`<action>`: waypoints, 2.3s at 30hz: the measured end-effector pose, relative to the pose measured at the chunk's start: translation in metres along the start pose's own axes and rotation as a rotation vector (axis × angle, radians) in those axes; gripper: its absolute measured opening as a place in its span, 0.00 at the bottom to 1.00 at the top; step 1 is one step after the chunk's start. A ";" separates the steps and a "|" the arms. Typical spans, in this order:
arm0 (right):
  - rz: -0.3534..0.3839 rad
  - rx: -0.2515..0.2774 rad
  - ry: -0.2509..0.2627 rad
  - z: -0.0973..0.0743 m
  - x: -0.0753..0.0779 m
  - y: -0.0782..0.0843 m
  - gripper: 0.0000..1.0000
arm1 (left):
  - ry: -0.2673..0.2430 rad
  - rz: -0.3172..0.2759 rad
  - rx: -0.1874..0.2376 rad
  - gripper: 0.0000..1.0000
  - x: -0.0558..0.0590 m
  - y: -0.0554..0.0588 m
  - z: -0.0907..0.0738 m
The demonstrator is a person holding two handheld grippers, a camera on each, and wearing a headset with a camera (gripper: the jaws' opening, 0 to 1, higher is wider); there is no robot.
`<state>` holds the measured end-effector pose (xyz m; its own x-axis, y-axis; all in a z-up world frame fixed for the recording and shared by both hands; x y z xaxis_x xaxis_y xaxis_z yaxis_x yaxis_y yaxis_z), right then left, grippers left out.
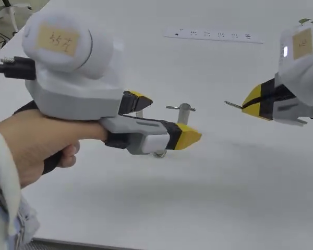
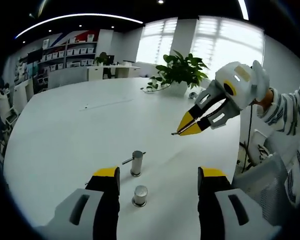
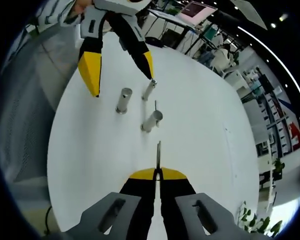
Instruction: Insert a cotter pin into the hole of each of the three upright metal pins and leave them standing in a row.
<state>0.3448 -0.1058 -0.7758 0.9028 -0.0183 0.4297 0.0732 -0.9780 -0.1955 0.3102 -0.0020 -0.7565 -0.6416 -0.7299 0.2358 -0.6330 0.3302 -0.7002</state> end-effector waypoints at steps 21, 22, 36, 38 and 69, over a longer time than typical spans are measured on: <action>-0.054 0.054 0.024 -0.013 -0.032 -0.025 0.03 | 0.132 -0.103 -0.035 0.35 0.020 -0.004 0.017; -0.057 0.055 0.024 -0.013 -0.032 -0.026 0.03 | 0.137 -0.109 -0.041 0.35 0.021 -0.004 0.018; -0.068 0.092 0.029 -0.014 -0.040 -0.036 0.03 | 0.216 -0.161 -0.056 0.13 0.034 -0.004 0.026; -0.070 0.094 0.030 -0.015 -0.041 -0.037 0.03 | 0.226 -0.169 -0.054 0.10 0.035 -0.004 0.027; -0.080 0.118 0.021 -0.020 -0.044 -0.042 0.03 | 0.284 -0.207 -0.057 0.02 0.040 -0.003 0.029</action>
<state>0.2936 -0.0682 -0.7690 0.8833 0.0535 0.4658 0.1951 -0.9453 -0.2614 0.2989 -0.0492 -0.7646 -0.5867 -0.5922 0.5523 -0.7805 0.2316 -0.5807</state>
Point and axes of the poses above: the centre of the closed fingertips' face, and the gripper's own axes: z roughly forward along the fingers, x roughly to its right, y roughly out of its underside, the point moved 1 cm from there along -z, roughly backward along the fingers, and after that the axes turned 14 degrees about -x, right-handed, at the moved point
